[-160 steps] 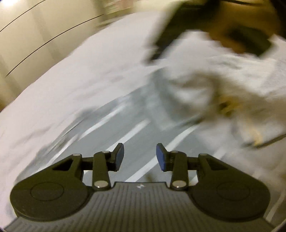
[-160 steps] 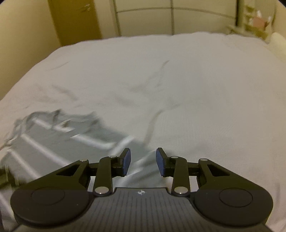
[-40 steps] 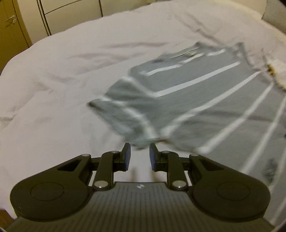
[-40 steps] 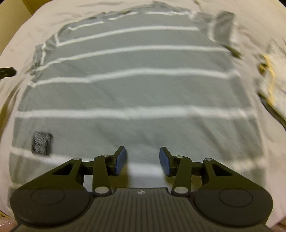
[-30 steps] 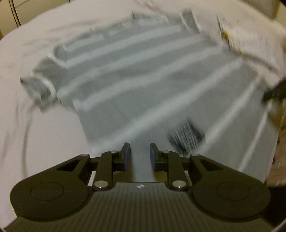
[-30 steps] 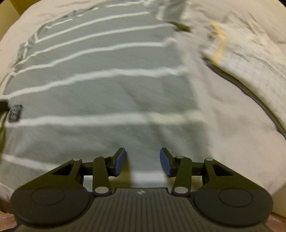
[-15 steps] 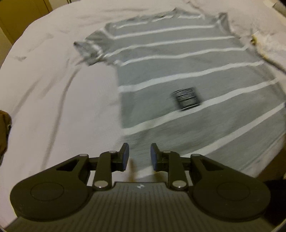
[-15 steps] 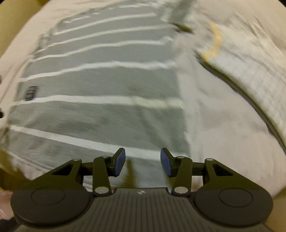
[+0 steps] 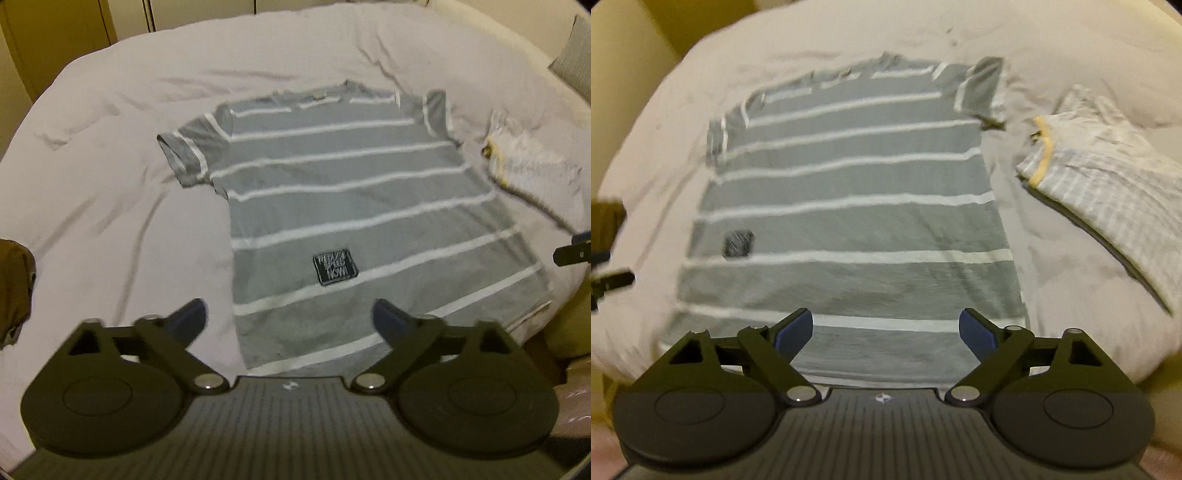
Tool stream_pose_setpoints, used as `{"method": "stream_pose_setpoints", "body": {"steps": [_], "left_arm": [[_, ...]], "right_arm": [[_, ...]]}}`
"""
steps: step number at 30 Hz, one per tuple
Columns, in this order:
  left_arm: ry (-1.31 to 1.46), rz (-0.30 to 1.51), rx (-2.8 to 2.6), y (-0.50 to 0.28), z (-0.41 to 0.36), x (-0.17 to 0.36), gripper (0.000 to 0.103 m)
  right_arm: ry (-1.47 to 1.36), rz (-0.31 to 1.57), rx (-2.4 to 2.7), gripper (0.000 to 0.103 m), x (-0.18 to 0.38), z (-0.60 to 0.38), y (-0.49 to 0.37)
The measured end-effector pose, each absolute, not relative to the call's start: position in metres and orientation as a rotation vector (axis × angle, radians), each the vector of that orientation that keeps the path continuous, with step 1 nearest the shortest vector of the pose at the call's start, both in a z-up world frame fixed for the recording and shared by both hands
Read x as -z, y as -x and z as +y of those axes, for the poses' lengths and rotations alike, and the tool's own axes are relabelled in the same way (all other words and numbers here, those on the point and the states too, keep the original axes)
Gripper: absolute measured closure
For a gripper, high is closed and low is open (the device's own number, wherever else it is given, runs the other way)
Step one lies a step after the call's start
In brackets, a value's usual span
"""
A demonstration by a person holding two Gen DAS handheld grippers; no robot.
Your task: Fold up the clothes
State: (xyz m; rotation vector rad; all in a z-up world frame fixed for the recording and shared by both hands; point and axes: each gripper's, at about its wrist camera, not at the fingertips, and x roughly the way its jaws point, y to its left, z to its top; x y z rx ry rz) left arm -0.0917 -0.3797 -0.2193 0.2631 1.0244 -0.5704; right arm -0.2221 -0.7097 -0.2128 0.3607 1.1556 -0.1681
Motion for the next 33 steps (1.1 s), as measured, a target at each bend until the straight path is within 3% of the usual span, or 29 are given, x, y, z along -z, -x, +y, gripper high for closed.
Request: {"method": "stream_pose_setpoints", "body": {"steps": [8, 16, 33], "left_arm": [[-0.349, 0.968, 0.725, 0.112, -0.350, 0.176, 0.001], [-0.337, 0.937, 0.784, 0.133, -0.320, 0.150, 0.001], [-0.384, 0.953, 0.775, 0.149, -0.285, 0.155, 0.001]], "right_arm": [[-0.354, 1.103, 0.321, 0.014, 0.134, -0.639, 0.254], [-0.281, 1.103, 0.341, 0.014, 0.101, -0.573, 0.280], [-0.266, 1.178, 0.316, 0.014, 0.122, -0.522, 0.302]]}}
